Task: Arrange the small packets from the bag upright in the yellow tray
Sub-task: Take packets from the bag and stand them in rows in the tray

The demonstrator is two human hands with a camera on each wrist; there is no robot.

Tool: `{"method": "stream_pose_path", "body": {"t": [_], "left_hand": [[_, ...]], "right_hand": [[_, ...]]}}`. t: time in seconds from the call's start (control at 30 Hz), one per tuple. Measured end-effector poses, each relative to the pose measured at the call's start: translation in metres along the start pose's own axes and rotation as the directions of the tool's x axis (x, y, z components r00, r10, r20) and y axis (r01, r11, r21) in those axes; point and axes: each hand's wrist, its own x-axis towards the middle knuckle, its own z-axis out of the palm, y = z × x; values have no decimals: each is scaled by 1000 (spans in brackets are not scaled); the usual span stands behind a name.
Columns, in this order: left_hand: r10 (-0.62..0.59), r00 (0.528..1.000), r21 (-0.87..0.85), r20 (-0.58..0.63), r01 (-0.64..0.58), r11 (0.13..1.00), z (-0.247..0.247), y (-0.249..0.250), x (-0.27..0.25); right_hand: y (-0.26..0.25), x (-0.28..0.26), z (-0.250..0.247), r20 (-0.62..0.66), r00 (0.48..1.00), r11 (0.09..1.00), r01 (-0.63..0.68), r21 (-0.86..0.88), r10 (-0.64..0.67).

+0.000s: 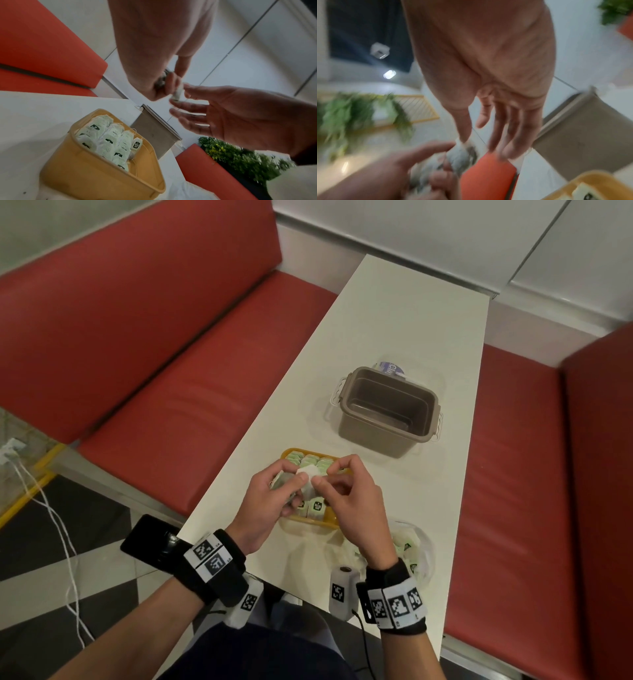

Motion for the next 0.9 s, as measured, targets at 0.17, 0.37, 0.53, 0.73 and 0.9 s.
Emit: {"method": "stream_pose_path", "body": {"t": [0.17, 0.37, 0.53, 0.73, 0.9], "left_hand": [[311, 949, 348, -52, -274, 896, 5, 2, -4], [378, 918, 464, 123, -390, 796, 6, 4, -8], [390, 895, 522, 215, -443, 729, 0, 1, -8], [338, 927, 460, 165, -375, 805, -1, 6, -4], [8, 982, 214, 188, -49, 976, -10, -1, 8]], "right_hand": [[-4, -3, 7, -108, 994, 999, -31, -27, 28], [-3, 0, 6, -17, 985, 967, -163, 195, 169], [-2, 1, -8, 29, 981, 934, -191, 303, 192], [2, 7, -18, -19, 995, 990, -98, 106, 100], [2, 12, -36, 169, 985, 992, 50, -114, -31]]}}
